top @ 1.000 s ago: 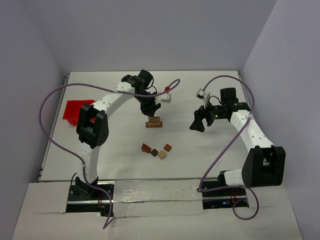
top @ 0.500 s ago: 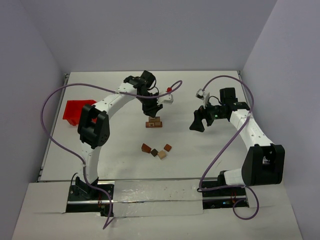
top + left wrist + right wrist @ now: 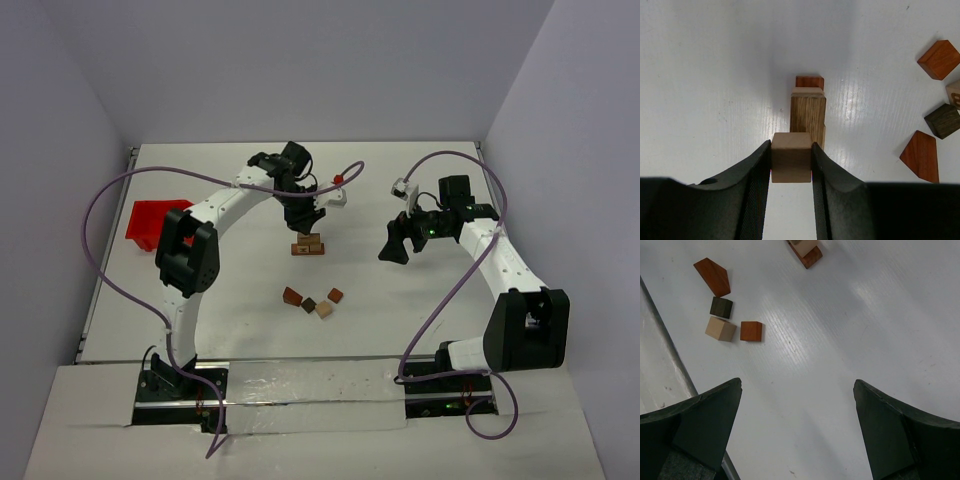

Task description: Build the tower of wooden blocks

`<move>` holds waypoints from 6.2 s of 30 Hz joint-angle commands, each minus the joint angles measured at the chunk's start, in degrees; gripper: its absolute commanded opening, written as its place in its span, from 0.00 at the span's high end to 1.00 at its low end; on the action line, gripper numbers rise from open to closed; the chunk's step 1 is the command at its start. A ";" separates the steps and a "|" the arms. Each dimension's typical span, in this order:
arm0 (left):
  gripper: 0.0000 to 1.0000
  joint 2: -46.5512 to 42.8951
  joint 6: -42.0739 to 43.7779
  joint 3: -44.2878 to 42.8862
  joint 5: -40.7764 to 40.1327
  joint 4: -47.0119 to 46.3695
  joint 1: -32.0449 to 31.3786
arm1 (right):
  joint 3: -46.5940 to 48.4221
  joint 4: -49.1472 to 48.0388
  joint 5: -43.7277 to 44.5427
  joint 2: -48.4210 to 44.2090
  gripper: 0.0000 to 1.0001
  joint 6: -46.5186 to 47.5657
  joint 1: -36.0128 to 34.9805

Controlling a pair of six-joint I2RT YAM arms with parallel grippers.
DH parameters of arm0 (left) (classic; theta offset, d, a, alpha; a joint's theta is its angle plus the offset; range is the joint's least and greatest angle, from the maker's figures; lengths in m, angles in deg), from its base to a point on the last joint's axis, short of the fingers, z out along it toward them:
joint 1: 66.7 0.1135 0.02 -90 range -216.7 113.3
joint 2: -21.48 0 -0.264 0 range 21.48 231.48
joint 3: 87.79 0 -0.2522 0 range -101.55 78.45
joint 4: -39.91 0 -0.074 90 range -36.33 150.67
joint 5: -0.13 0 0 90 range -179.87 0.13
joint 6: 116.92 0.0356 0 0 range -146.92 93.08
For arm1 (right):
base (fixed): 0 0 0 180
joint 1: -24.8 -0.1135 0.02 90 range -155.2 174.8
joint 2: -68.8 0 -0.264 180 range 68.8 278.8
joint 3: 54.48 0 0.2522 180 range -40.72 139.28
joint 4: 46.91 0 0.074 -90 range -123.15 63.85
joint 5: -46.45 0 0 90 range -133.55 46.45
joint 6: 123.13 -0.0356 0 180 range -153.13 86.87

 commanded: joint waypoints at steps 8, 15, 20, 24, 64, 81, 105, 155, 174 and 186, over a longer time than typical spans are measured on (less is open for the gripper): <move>0.75 -0.53 -0.87 0.88 -0.14 -1.62 -0.61 | 2.69 0.47 -0.16 0.18 0.00 0.37 -0.37; 0.75 -1.61 -1.11 1.93 -0.32 -1.94 -1.10 | 2.66 0.49 -0.23 0.18 0.00 0.37 -0.37; 0.75 -1.98 -1.20 2.40 -0.77 -2.06 -1.22 | 2.69 0.58 -0.43 0.09 0.00 0.37 -0.46; 0.73 -1.81 -1.23 2.12 -0.80 -1.96 -1.31 | 2.78 0.58 -0.40 0.09 0.00 0.37 -0.46; 0.69 -5.73 -0.96 4.08 -2.64 -3.23 -1.22 | 2.95 0.66 -0.40 0.36 0.00 0.37 -0.64; 0.69 -6.16 -0.79 4.90 -2.39 -3.92 -2.21 | 2.95 0.75 -0.42 0.46 0.00 0.37 -0.72; 0.65 -3.96 -0.96 3.52 -2.99 -4.84 -2.31 | 3.13 1.10 -0.23 0.97 0.00 0.55 -0.81; 0.43 -2.67 0.41 4.57 -2.59 -3.13 -2.28 | 3.22 1.10 0.04 1.18 0.00 0.63 -0.99; 0.53 -3.19 0.62 4.40 -2.73 -2.98 -2.28 | 3.39 1.10 0.01 1.41 0.00 0.48 -1.08; 0.55 -4.90 1.10 6.37 -3.69 -3.82 -2.76 | 3.48 1.15 -0.01 1.59 0.00 0.46 -1.08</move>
